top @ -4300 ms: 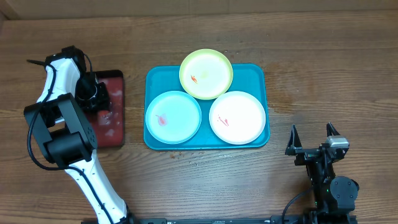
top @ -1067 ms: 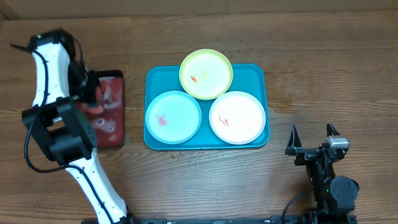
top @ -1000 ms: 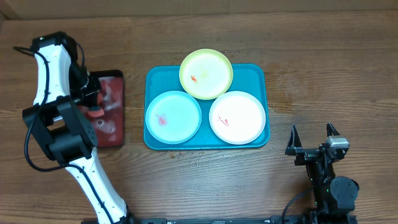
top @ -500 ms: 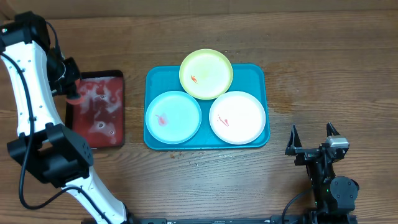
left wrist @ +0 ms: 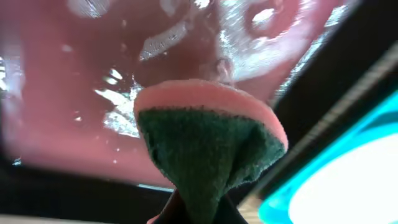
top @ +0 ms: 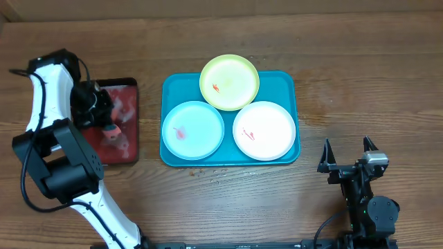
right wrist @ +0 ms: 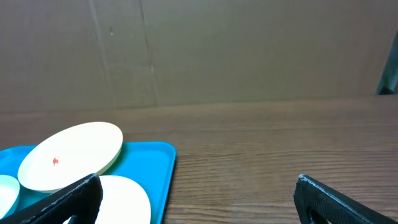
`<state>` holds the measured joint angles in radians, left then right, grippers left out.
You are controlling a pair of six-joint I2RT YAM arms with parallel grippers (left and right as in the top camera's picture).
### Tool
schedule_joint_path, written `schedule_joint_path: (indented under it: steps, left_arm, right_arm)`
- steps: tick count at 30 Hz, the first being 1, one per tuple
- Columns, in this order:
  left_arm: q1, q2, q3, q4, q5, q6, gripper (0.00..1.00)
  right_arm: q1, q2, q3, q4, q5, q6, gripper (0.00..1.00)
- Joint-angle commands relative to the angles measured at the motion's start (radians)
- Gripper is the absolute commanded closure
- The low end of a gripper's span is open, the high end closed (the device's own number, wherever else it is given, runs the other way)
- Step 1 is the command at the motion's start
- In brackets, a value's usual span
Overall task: Clean dirty plates on tray and stack at the side
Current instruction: 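Carry the sponge with the left gripper onto the light blue plate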
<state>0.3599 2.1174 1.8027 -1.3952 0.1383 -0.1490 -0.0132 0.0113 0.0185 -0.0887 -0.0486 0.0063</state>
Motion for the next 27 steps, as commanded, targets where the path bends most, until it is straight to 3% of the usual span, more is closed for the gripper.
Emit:
schedule_joint_path:
  steps: [1, 9, 16, 23, 27]
  left_arm:
    - [-0.005, -0.115, 0.155, -0.034, 0.058, 0.019, 0.96]
    - [-0.054, -0.314, 0.230, -0.079, 0.277, 0.019, 0.95]
    - [-0.283, -0.308, 0.159, -0.158, 0.195, 0.003, 0.96]
    - [-0.497, -0.305, -0.146, 0.100, 0.129, -0.134, 0.96]
    - [-0.583, -0.305, -0.306, 0.295, -0.013, -0.312, 0.96]
  right_arm:
    - [-0.001, -0.007, -0.011, 0.008, -0.005, -0.003, 0.00]
    - [-0.001, -0.007, -0.011, 0.008, -0.005, -0.003, 0.00]
    - [-0.001, -0.007, -0.011, 0.008, -0.005, -0.003, 0.00]
    - [-0.001, -0.007, -0.011, 0.008, -0.005, -0.003, 0.00]
    - [-0.001, -0.007, -0.011, 0.008, -0.006, -0.003, 0.00]
